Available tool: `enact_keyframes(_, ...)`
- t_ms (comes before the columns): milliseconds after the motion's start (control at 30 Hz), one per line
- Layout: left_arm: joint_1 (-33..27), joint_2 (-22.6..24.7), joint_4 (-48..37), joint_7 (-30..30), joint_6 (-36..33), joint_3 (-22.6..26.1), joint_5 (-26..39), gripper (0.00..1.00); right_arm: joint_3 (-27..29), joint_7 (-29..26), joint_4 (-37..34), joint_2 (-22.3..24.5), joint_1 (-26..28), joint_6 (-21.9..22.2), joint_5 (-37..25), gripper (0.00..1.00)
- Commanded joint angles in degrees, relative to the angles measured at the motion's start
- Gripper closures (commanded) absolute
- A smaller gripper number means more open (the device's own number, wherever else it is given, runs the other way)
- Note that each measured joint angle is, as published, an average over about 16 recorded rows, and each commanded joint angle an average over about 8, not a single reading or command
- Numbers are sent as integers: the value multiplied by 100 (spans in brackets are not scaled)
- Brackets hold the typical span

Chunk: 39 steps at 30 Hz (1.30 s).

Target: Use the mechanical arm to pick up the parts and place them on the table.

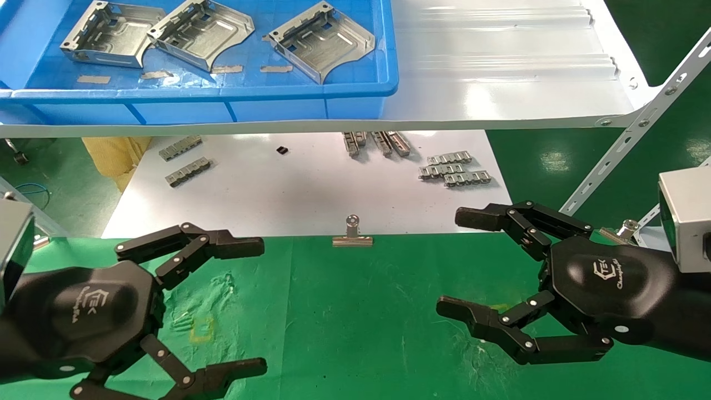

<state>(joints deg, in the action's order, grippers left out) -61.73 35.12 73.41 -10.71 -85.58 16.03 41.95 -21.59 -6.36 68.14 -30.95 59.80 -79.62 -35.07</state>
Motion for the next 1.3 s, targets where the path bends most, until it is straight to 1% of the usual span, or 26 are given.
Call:
enact_keyframes(33, 0, 0, 0, 0, 0, 0, 0, 0, 0, 0, 0, 0, 0, 0, 0, 0)
enact_keyframes(333, 0, 0, 0, 0, 0, 0, 0, 0, 0, 0, 0, 0, 0, 0, 0, 0)
enact_keyframes(367, 0, 0, 0, 0, 0, 0, 0, 0, 0, 0, 0, 0, 0, 0, 0, 2)
enact_keyframes(400, 0, 0, 0, 0, 0, 0, 0, 0, 0, 0, 0, 0, 0, 0, 0, 10)
enact_keyframes(600, 0, 0, 0, 0, 0, 0, 0, 0, 0, 0, 0, 0, 0, 0, 0, 85)
enact_keyframes(633, 0, 0, 0, 0, 0, 0, 0, 0, 0, 0, 0, 0, 0, 0, 0, 95)
enact_keyframes(667, 2, -1, 2, -1, -1, 0, -1, 0, 0, 0, 0, 0, 0, 0, 0, 100)
enact_keyframes(833, -11, 3, -13, -1, 21, -9, -5, 0, 0, 0, 0, 0, 0, 0, 0, 100)
enact_keyframes(1000, -165, 97, -123, 1, 269, -58, 35, 0, 0, 0, 0, 0, 0, 0, 0, 100)
enact_keyframes(1300, -950, 642, -661, -104, 1217, -47, 369, 0, 0, 0, 0, 0, 0, 0, 0, 100)
